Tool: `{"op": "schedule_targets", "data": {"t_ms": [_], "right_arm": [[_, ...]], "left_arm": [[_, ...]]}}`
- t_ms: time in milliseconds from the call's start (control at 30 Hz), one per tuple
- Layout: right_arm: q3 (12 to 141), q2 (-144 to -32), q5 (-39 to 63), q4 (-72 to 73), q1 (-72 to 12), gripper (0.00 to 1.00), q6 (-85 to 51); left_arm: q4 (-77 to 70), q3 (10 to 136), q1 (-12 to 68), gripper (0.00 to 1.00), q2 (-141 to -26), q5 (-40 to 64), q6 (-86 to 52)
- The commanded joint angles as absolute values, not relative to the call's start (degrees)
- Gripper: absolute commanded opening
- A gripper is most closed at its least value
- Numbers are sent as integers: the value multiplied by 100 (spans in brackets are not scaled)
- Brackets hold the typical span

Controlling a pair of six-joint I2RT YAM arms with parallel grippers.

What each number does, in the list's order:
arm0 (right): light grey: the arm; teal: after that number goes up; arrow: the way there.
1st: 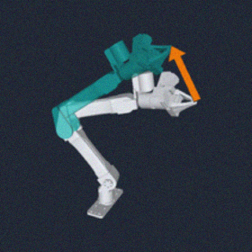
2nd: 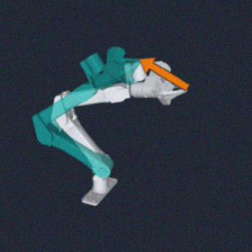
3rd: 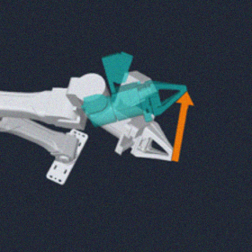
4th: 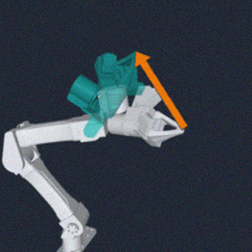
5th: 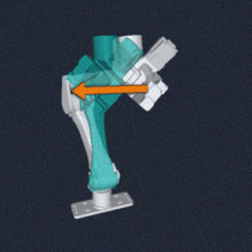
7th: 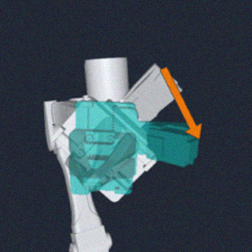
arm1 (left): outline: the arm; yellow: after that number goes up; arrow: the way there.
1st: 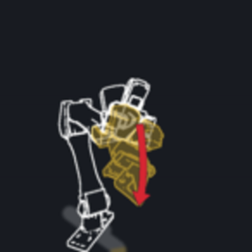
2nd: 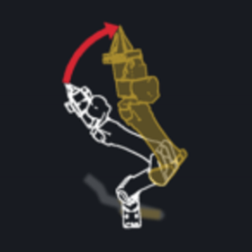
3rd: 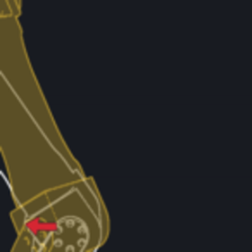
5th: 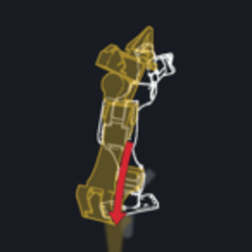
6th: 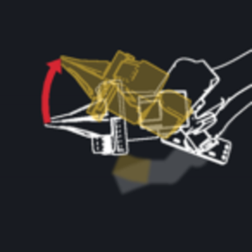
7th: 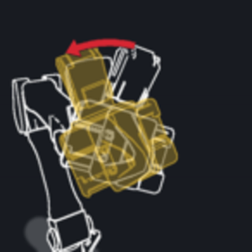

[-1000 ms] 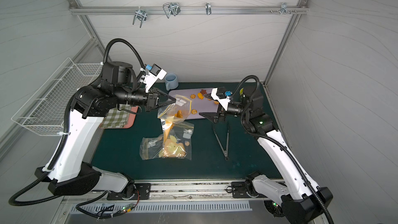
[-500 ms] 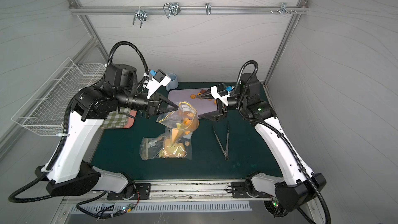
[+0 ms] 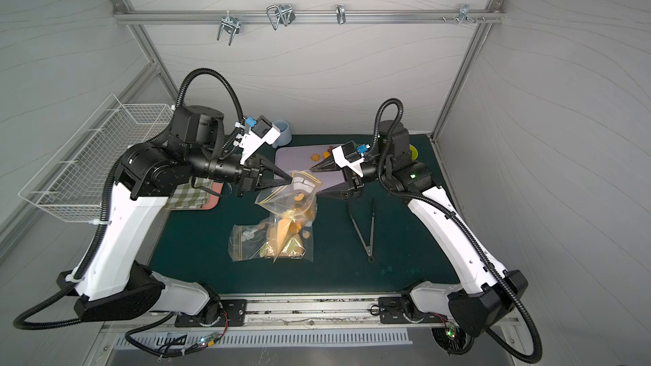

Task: Put the cookies into a resealable bag to prevent moisture
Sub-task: Close the ziploc bag.

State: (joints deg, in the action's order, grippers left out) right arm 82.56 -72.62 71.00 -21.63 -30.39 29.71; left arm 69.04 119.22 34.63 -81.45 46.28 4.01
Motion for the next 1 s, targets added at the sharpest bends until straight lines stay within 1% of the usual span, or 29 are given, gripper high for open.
{"op": "schedule_targets", "data": {"t_ms": [0, 200, 433, 567, 600, 700, 800, 833, 867, 933, 967], "right_arm": [[8394, -7244, 7253, -2311, -3074, 61, 3243], [8395, -7183, 7312, -2286, -3085, 46, 3191], [8389, -7144, 7312, -2199, -3094, 17, 3084], [8332, -7076, 7303, -2111, -3087, 5, 3016], [8315, -7055, 7294, -2098, -3089, 0, 3002], [8280, -6993, 7199, -2091, -3094, 0, 2963], [8223, -6922, 6849, -1957, -3091, 0, 2670], [8189, -6892, 6648, -1882, -3094, 0, 2493], [8196, -6863, 6384, -1867, -3099, 0, 2284], [8230, -6808, 5762, -2088, -3098, 0, 1940], [8246, -6771, 5369, -2213, -3117, 0, 1734]], "left_arm": [[6811, 12129, 3498, 0, -8086, 4769, 604], [6803, 12117, 3507, 0, -8086, 4767, 590], [6812, 12113, 3516, 0, -8070, 4738, 600], [6824, 12115, 3524, 0, -8059, 4676, 623], [6824, 12108, 3519, 0, -8060, 4673, 625], [6805, 12104, 3522, 0, -8070, 4669, 610], [6749, 12116, 3524, 0, -8069, 4489, 526], [6711, 12115, 3522, 10, -8062, 4350, 476], [6629, 12105, 3524, 25, -8039, 4141, 409], [6348, 11998, 3522, 53, -7935, 3556, 212], [6116, 11858, 3524, 64, -7838, 3200, 87]]}}
